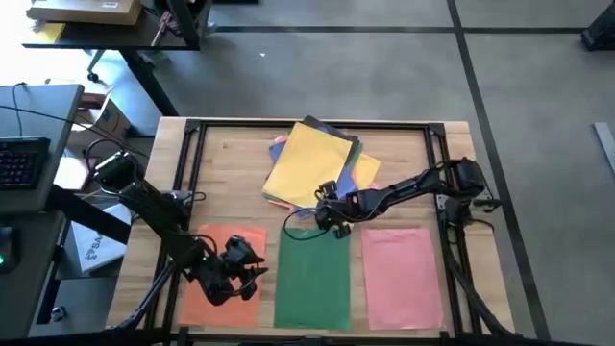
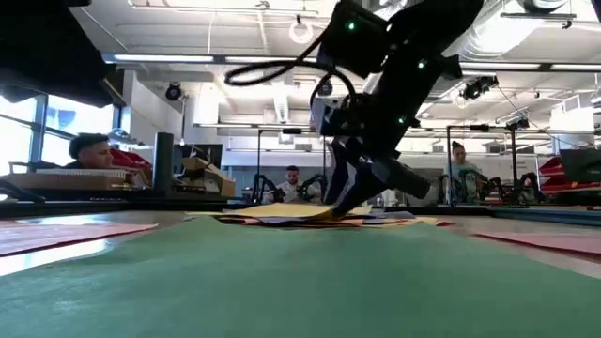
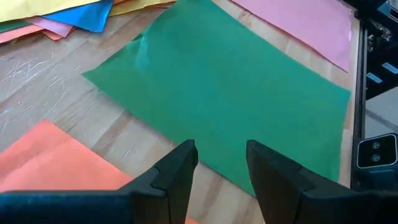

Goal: Organize paper
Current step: Move the yellow paper to the upper right of the table

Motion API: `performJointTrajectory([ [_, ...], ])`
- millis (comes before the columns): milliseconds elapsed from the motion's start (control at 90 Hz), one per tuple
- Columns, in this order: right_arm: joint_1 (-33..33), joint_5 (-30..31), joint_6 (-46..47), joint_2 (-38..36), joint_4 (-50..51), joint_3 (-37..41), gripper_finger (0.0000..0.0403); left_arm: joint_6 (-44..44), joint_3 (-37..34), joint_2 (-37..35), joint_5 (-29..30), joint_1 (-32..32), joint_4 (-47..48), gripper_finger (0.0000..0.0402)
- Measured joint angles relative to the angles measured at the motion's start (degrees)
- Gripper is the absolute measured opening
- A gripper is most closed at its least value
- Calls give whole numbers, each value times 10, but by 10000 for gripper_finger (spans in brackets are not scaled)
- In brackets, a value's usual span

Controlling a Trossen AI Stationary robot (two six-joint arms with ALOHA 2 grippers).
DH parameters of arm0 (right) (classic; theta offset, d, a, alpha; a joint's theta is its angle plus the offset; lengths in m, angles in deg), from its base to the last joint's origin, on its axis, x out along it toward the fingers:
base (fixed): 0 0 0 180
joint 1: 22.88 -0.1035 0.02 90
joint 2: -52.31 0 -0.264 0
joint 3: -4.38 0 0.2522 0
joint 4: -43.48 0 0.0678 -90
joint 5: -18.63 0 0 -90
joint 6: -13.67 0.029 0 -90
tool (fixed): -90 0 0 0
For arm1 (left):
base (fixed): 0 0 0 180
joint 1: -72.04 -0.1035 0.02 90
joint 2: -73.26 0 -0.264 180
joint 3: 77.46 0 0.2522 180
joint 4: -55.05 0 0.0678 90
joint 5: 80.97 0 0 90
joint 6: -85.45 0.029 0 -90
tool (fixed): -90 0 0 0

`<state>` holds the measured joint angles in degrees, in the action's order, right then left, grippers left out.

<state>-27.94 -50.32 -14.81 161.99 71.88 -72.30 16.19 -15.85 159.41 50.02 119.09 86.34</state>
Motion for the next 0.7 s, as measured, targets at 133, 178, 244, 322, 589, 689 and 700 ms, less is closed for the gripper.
performJointTrajectory([
  [133, 4, -7, -3, 7, -5, 0, 97, 1, 0, 0, -1, 0, -8, 133],
  [178, 5, -14, -2, 8, -4, 0, 82, 1, 0, 0, 0, 0, -8, 133],
  [244, 6, -22, -1, 9, -11, 0, 52, 1, 0, 0, -1, 0, -8, 133],
  [322, 4, -19, -1, 8, -16, 0, 15, 1, 0, 0, -2, 0, -8, 133],
  [589, -37, 44, -1, -44, -9, 0, 1, 4, 0, 0, -1, 0, -10, 133],
  [689, -63, 59, 10, -89, 14, 0, 0, 5, 0, 0, -1, 0, -11, 133],
  [700, -67, 59, 14, -94, 18, 0, 0, 5, 0, 0, -1, 0, -11, 133],
])
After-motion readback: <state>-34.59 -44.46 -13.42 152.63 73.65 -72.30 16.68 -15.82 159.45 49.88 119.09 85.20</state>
